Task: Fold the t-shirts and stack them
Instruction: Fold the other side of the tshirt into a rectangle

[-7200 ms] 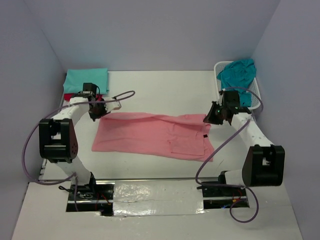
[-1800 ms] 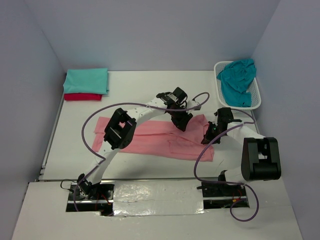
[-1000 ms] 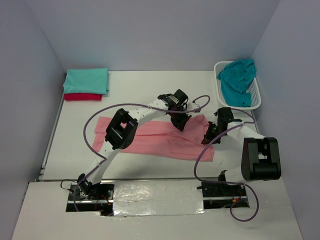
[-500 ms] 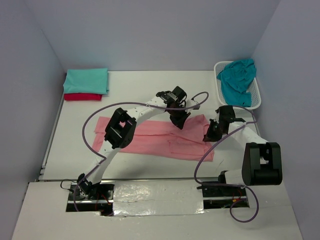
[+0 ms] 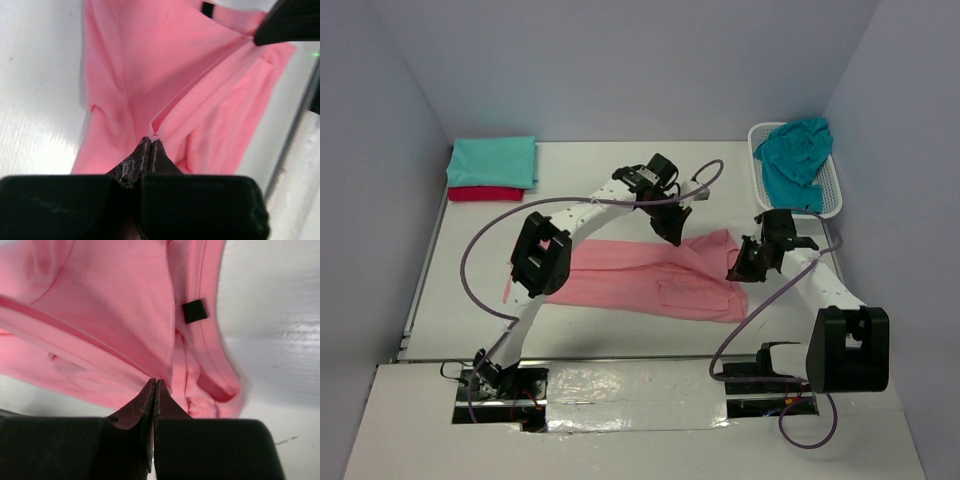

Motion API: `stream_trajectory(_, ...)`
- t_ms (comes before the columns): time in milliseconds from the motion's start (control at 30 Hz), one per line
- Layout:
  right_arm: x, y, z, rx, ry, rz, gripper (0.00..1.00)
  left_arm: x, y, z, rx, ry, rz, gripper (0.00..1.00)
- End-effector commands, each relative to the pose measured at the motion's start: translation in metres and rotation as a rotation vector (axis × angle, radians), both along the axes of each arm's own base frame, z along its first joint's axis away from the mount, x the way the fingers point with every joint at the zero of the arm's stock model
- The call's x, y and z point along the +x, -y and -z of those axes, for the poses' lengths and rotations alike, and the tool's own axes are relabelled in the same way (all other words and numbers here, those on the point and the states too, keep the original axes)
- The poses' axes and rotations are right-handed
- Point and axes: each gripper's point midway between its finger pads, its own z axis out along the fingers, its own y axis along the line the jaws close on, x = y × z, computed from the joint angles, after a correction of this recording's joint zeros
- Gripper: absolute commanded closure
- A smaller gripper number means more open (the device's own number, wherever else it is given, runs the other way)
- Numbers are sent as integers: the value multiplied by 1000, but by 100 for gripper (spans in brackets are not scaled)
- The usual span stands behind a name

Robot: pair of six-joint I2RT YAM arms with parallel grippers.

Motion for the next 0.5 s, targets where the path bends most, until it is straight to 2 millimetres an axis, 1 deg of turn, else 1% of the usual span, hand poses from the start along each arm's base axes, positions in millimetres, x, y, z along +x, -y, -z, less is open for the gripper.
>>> stream_trajectory(0, -20, -7, -7, 33, -41, 7, 100, -29, -7, -35, -63, -50, 62, 100)
stream_trajectory(100, -32, -9, -12, 43, -49, 17, 100, -40, -13, -29, -60, -96, 71, 100)
stream_trajectory(133, -37, -17, -14, 50, -52, -17, 100, -44, -15, -26, -56, -112, 72, 100)
stream_trajectory(167, -43, -19, -15, 55, -74, -20, 100, -49, -14, -25, -63, -133, 77, 100)
stream_trajectory(233, -47, -20, -19, 52, -85, -30, 100, -55, -17, -20, -56, -154, 84, 100)
stream_trajectory(267, -54, -21, -20, 50, -103, -38, 100, -57, -18, -18, -52, -159, 86, 100)
stream_trajectory(367, -61, -26, -26, 63, -102, -53, 100, -60, -22, -13, -39, -157, 95, 100)
stream_trajectory(467, -62, -29, -25, 72, -102, -69, 100, -58, -22, -12, -42, -158, 92, 100)
